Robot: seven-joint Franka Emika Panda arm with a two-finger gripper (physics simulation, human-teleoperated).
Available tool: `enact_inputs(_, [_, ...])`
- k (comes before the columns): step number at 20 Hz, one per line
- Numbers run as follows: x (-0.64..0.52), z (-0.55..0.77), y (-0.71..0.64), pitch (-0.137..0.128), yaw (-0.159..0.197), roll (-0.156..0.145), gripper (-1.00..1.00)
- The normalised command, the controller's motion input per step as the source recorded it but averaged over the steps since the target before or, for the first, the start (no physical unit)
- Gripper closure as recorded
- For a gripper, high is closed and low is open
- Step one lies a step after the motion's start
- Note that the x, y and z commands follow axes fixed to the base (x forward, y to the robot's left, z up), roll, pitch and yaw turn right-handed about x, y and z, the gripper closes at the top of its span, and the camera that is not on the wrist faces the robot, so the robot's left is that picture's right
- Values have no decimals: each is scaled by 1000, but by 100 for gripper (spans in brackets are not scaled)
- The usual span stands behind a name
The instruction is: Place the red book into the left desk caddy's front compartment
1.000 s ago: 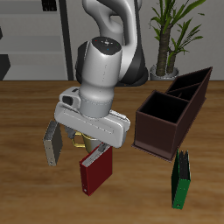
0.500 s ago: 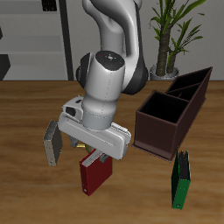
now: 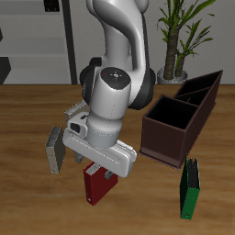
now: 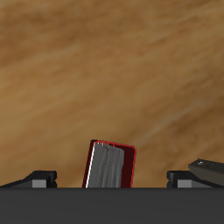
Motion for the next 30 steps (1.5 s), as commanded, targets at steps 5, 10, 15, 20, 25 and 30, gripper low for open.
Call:
enact_inputs(5, [20,-289,-23,40,-38,-10,-100])
enact_inputs(10, [-11,-239,-22,19,-45,-1,100])
enact_inputs(15, [-50,8,7,1,-7,-4,100])
enact_inputs(20, [-100,284,-74,-31,8,-12,100])
enact_inputs(25, [-185,472,-64,-49,28,-7,100])
enact_inputs(30, [-300,724,-26,-80,68,5,100])
